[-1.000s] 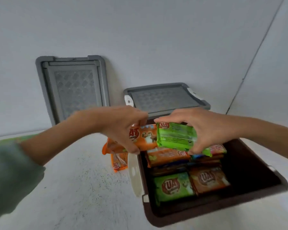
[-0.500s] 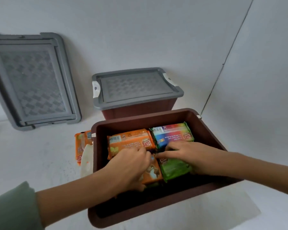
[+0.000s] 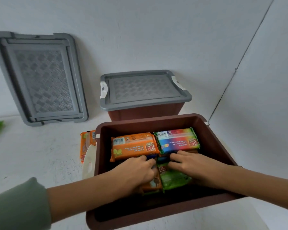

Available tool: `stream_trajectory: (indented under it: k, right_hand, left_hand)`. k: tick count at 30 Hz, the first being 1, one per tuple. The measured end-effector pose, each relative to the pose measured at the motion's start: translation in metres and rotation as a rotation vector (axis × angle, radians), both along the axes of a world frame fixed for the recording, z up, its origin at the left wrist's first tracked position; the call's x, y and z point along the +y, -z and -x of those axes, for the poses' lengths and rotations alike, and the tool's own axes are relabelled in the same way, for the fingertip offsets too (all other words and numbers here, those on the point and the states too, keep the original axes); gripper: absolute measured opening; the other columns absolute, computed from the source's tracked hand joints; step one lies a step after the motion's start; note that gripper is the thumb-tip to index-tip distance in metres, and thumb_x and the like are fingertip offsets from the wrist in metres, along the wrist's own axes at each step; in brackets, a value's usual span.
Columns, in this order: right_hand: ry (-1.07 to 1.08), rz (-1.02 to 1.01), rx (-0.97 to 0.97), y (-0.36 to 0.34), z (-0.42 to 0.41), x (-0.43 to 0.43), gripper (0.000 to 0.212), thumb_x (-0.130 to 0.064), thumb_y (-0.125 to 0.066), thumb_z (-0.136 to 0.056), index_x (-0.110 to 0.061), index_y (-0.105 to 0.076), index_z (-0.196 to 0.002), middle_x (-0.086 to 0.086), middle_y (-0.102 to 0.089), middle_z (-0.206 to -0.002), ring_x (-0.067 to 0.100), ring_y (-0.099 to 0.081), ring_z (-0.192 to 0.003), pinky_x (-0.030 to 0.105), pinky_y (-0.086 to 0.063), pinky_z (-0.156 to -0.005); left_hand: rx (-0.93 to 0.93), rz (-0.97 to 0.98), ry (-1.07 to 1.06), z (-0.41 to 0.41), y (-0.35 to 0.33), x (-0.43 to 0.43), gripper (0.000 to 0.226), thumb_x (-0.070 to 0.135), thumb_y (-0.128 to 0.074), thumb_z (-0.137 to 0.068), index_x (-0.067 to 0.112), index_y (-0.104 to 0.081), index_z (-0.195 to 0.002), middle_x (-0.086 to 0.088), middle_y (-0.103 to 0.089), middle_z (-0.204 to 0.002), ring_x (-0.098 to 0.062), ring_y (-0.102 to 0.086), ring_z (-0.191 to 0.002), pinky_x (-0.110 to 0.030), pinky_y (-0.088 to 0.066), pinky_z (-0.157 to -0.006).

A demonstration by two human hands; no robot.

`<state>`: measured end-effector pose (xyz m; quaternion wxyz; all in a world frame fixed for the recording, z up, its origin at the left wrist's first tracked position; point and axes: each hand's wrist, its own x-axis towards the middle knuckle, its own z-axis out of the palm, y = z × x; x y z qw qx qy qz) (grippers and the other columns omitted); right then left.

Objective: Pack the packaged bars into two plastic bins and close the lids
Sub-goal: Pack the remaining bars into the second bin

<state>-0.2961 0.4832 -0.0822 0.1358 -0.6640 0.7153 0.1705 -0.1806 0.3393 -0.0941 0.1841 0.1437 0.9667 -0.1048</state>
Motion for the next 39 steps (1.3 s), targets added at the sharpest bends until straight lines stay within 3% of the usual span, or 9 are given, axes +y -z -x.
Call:
stream_trajectory:
  k: [8,12,16,19,22,25,28,34,39]
  right_hand:
    - [0.092,0.120,-0.134,-0.027,0.002,-0.020,0.043,-0.044,-0.057,-0.087,-0.035,-0.050,-0.128,-0.018,-0.053,-0.125,-0.001,-0.051,-0.113,0.020,-0.042,-0.099]
    - [0.136,0.388,-0.236,-0.063,-0.008,-0.059,0.024,-0.037,-0.064,-0.083,-0.038,-0.063,-0.107,-0.023,-0.059,-0.090,-0.004,-0.059,-0.082,0.015,-0.050,-0.074]
    - [0.166,0.497,-0.340,-0.080,-0.027,-0.120,0.028,-0.027,-0.068,-0.082,-0.032,-0.065,-0.109,-0.021,-0.063,-0.090,-0.007,-0.062,-0.082,0.007,-0.050,-0.075]
    - [0.136,0.521,-0.385,-0.076,-0.047,-0.173,0.028,-0.023,-0.068,-0.083,-0.026,-0.066,-0.111,-0.011,-0.067,-0.094,-0.001,-0.063,-0.084,0.014,-0.053,-0.078]
    - [0.097,0.360,-0.302,-0.059,-0.068,-0.226,0.045,-0.033,-0.063,-0.086,-0.024,-0.053,-0.129,-0.001,-0.060,-0.122,0.008,-0.057,-0.102,0.015,-0.045,-0.076]
    - [0.122,0.072,-0.176,-0.026,-0.081,-0.272,0.078,-0.050,-0.058,-0.085,-0.022,-0.020,-0.148,0.007,-0.032,-0.150,0.022,-0.036,-0.134,0.029,-0.036,-0.104]
    - [0.264,-0.181,-0.072,0.008,-0.094,-0.298,0.100,-0.059,-0.056,-0.082,-0.020,0.006,-0.150,0.019,-0.010,-0.154,0.034,-0.033,-0.135,0.039,-0.041,-0.103]
    - [0.322,-0.207,0.062,0.037,-0.113,-0.302,0.096,-0.043,-0.059,-0.086,-0.018,0.008,-0.150,0.020,0.010,-0.155,0.038,-0.028,-0.137,0.045,-0.030,-0.112]
    - [0.409,-0.229,0.067,0.037,-0.109,-0.301,0.102,-0.050,-0.056,-0.087,-0.014,0.017,-0.148,0.028,0.000,-0.153,0.039,-0.029,-0.137,0.040,-0.032,-0.110]
  left_hand:
    - [0.120,-0.338,-0.080,-0.012,-0.023,-0.017,0.046,0.034,-0.056,-0.090,0.013,-0.048,-0.129,-0.006,-0.052,-0.125,-0.021,-0.053,-0.108,-0.033,-0.047,-0.086]
    - [0.338,-0.539,-0.253,-0.038,-0.054,-0.057,0.027,0.030,-0.055,-0.090,0.019,-0.060,-0.115,0.002,-0.060,-0.112,-0.011,-0.059,-0.094,-0.027,-0.050,-0.081]
    - [0.521,-0.533,-0.411,-0.075,-0.074,-0.121,0.021,0.027,-0.060,-0.089,0.017,-0.064,-0.107,0.004,-0.064,-0.100,-0.005,-0.061,-0.083,-0.016,-0.052,-0.072]
    - [0.578,-0.471,-0.560,-0.113,-0.074,-0.177,0.022,0.026,-0.061,-0.088,0.016,-0.065,-0.106,0.004,-0.065,-0.099,-0.004,-0.059,-0.082,-0.006,-0.047,-0.069]
    - [0.644,-0.436,-0.740,-0.156,-0.060,-0.234,0.020,0.024,-0.064,-0.086,0.015,-0.067,-0.103,0.001,-0.066,-0.101,-0.008,-0.062,-0.086,-0.008,-0.045,-0.069]
    - [0.656,-0.322,-0.975,-0.194,-0.033,-0.289,0.026,0.027,-0.063,-0.085,0.018,-0.064,-0.110,0.000,-0.061,-0.111,-0.016,-0.058,-0.101,-0.020,-0.040,-0.078]
    - [0.617,-0.233,-1.230,-0.226,-0.002,-0.336,0.045,0.028,-0.062,-0.085,0.017,-0.053,-0.127,-0.010,-0.048,-0.127,-0.028,-0.047,-0.119,-0.032,-0.037,-0.095]
    - [0.365,-0.158,-1.557,-0.261,0.055,-0.365,0.075,0.055,-0.050,-0.087,0.032,-0.010,-0.147,-0.018,0.003,-0.154,-0.040,0.006,-0.143,-0.058,-0.011,-0.112]
    - [0.445,-0.143,-1.518,-0.260,0.075,-0.365,0.066,0.049,-0.033,-0.096,0.024,-0.004,-0.149,-0.008,0.012,-0.157,-0.036,0.017,-0.142,-0.058,-0.003,-0.113]
